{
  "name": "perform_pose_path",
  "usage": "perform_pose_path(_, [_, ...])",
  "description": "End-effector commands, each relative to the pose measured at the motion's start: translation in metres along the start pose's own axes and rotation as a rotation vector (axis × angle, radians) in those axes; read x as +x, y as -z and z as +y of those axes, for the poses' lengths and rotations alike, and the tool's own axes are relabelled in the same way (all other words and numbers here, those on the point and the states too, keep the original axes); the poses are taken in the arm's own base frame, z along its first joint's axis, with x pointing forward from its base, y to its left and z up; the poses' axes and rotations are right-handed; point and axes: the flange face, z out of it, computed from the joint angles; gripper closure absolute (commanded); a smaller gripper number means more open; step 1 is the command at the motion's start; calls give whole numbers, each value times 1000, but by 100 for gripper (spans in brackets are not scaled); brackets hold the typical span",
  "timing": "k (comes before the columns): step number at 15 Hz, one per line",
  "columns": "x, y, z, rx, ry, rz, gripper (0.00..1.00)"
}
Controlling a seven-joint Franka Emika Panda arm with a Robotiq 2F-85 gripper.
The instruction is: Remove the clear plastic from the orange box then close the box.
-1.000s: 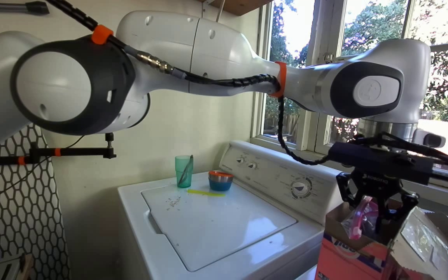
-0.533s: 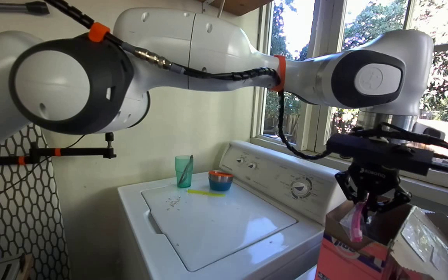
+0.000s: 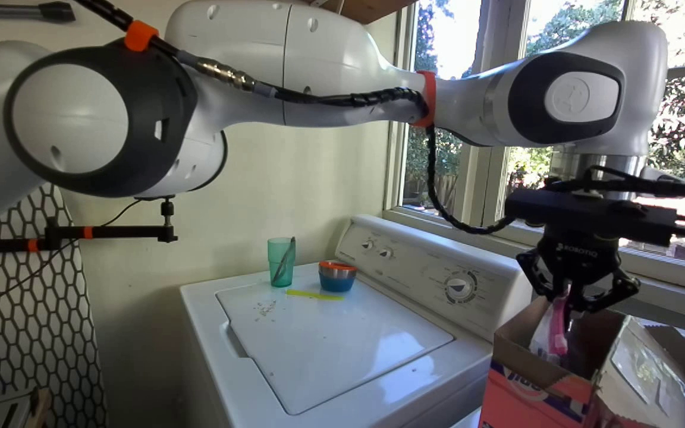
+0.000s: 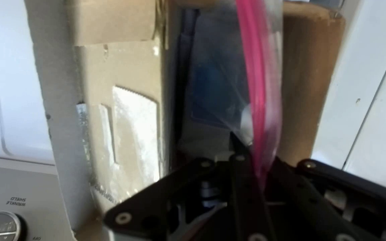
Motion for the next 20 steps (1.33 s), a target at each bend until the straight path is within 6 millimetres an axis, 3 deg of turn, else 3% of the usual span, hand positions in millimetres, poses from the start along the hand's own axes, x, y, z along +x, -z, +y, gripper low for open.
perform_pose_path(1, [-10, 43, -1, -30, 41, 9, 100])
perform_pose_path(7, [-22, 117, -13, -88, 85, 85, 100])
perform_pose_path(12, [-41, 203, -42, -133, 120, 148, 100])
perform_pose_path(17, [-65, 291, -102, -144, 149, 194, 100])
perform_pose_path(20, [-67, 323, -152, -93, 189, 223, 100])
